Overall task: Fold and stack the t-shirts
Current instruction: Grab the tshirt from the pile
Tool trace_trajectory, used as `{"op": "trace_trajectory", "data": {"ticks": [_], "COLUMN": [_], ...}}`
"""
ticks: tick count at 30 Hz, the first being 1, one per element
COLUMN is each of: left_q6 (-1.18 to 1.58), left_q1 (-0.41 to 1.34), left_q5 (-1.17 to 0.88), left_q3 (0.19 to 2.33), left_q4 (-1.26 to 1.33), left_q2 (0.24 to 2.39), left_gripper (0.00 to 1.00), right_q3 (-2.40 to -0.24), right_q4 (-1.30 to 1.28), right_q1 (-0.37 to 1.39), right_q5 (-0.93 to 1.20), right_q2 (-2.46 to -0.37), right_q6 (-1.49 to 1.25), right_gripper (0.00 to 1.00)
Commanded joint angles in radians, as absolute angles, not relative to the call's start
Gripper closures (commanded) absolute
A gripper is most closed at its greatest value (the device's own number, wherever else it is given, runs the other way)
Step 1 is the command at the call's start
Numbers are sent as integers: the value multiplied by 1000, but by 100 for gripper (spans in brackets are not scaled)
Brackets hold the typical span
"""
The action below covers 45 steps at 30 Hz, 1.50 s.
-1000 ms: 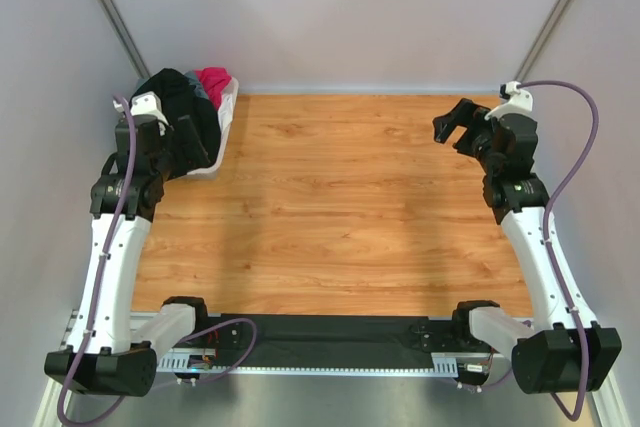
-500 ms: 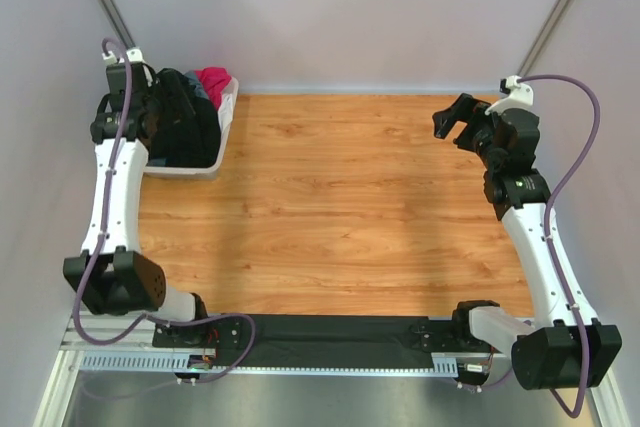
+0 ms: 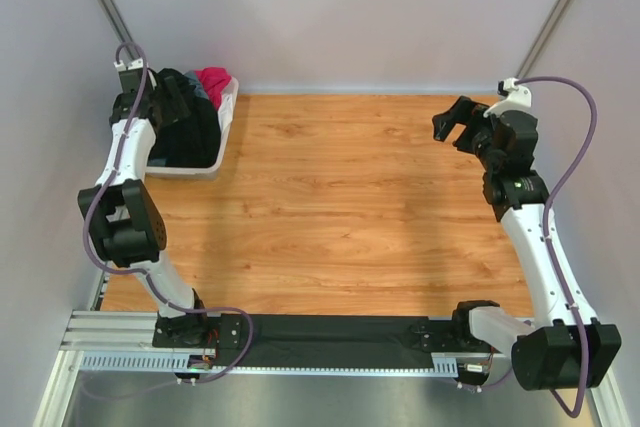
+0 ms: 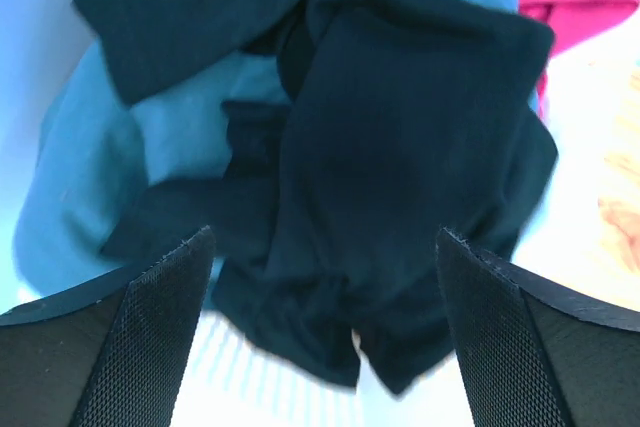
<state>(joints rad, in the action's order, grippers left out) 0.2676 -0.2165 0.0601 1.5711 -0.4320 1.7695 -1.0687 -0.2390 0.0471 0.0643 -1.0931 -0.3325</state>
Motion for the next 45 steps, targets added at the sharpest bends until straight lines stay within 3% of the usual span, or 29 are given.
{"op": "trace_trajectory", "data": {"ticks": [1, 6, 9, 14, 17, 18, 22, 23, 32, 41, 45], "left_q6": [235, 230, 259, 281, 278, 270, 258, 261, 311, 346, 361], "left_q1": [-222, -232, -248, -264, -267, -267, -264, -265, -241, -213, -172], "left_q5": [34, -30, -83, -126, -153, -163, -143, -118, -42, 17, -20], "left_q3": [1563, 1586, 1575, 1595, 1586, 1572, 1513, 1497, 1293, 1551, 1594], "left_q4": [-229, -154, -91, -71, -52, -40, -23, -25, 26, -230, -227], "left_q2": [1801, 1894, 1919, 1967, 1953, 1944, 1832, 1807, 1447, 1365, 1304], "left_gripper": [2, 10, 24, 19, 41, 56, 86, 100, 100, 100, 100], "right_q3": [-1074, -1080, -1095, -1095, -1098, -1100, -1101, -1101, -1166, -1155, -1123], "right_q4": [-183, -190, -209, -199, -199, -196, -199, -199, -205, -238, -241], "right_q1": [46, 45, 45, 46, 45, 46, 48, 48, 55, 64, 64], "right_q5": [89, 95, 72, 38, 29, 34, 41, 46, 129, 153, 144], "right_q2": [-1107, -1156, -1166, -1157, -1151, -1150, -1161, -1167, -1199, -1148, -1108], "right_q6": [-325, -322, -310, -292, -288, -291, -307, -313, -331, -344, -344], "right_gripper": [0, 0, 0, 0, 0, 0, 0, 0, 0, 0, 0]}}
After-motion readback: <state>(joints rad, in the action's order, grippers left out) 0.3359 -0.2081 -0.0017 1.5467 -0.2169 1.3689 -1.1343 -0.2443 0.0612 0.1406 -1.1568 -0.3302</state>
